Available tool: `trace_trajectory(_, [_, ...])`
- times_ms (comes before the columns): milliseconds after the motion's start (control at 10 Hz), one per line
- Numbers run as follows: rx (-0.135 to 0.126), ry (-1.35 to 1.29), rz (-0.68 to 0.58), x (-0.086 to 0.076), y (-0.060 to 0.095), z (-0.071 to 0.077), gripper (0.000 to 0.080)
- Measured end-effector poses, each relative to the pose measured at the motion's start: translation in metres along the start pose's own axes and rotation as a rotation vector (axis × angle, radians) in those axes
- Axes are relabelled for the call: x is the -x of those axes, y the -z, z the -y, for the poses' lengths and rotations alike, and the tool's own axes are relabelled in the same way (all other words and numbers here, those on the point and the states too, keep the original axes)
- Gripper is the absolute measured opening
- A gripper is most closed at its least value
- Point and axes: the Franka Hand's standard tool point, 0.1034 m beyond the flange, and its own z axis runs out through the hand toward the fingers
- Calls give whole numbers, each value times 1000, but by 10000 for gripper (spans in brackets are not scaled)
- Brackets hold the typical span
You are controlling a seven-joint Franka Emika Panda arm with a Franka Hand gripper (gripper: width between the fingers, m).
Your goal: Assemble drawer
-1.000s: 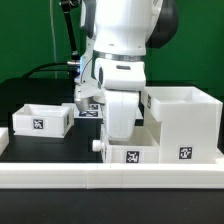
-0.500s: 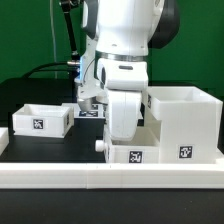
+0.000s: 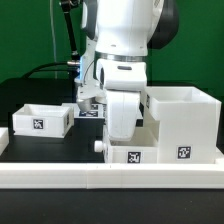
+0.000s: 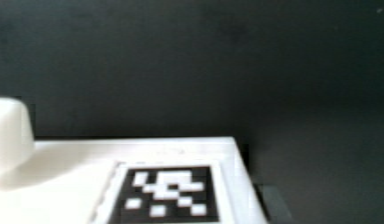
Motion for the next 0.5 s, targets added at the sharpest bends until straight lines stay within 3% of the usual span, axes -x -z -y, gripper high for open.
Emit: trace_trajectory(500, [4, -13, 0, -7, 0, -5, 42])
